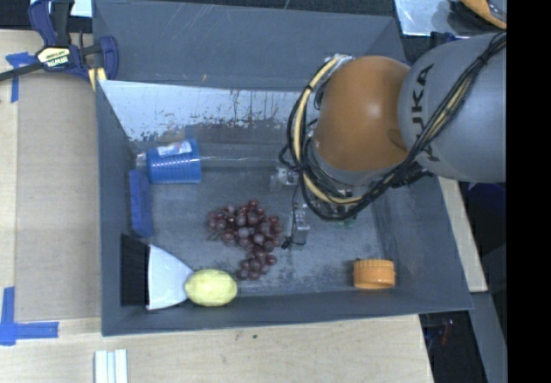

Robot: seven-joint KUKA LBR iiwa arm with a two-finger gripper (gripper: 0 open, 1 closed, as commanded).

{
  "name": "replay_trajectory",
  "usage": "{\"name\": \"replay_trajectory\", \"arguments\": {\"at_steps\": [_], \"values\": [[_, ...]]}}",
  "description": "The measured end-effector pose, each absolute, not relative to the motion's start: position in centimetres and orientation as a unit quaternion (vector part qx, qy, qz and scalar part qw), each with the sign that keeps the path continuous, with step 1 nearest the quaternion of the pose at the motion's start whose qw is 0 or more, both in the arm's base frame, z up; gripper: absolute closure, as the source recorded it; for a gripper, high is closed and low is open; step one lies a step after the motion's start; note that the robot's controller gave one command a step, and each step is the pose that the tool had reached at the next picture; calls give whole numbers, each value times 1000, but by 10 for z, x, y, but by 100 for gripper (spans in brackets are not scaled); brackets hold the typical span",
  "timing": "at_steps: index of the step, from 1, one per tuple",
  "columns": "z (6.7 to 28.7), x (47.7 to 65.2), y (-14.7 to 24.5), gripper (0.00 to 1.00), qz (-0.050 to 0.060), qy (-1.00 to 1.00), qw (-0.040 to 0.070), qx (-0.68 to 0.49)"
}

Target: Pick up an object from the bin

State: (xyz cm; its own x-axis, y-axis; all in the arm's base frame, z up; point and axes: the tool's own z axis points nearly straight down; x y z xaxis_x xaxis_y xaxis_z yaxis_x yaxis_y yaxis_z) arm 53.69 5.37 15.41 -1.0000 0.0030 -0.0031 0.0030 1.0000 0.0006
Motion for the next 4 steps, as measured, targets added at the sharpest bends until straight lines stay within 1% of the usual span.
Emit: {"name": "replay_trajectory", "arguments": {"at_steps": [1,2,3,4], "values": [[154,537,54,0,0,1000,1,1],[93,506,90,0,1,1000,3,13],[96,516,122,100,0,999,10,-46],[96,516,122,100,0,999,10,-46]]}}
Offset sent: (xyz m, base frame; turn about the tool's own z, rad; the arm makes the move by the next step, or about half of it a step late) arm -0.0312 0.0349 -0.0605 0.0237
